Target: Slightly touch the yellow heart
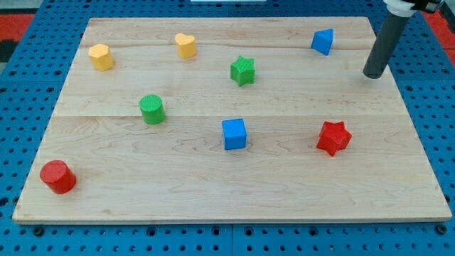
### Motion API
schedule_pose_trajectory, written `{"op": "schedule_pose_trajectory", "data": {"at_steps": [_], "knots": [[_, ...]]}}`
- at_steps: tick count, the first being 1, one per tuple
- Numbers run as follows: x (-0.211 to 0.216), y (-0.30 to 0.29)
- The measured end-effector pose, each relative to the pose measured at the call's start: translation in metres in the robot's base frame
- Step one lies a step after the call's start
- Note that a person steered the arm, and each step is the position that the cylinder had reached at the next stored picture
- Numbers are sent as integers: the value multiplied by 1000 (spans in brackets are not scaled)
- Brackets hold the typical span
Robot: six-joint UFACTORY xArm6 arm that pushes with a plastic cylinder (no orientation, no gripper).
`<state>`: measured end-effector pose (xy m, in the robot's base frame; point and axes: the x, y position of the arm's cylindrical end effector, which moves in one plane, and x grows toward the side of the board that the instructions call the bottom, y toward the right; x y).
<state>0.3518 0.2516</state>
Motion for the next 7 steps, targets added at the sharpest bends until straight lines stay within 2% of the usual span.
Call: {"op": "schedule_pose_trajectory", "data": {"at_steps": [2,3,5,6,7], "knots": [[0,-1],[-13,-24],[-63,-139],[-99,-178],[-130,-263]]}}
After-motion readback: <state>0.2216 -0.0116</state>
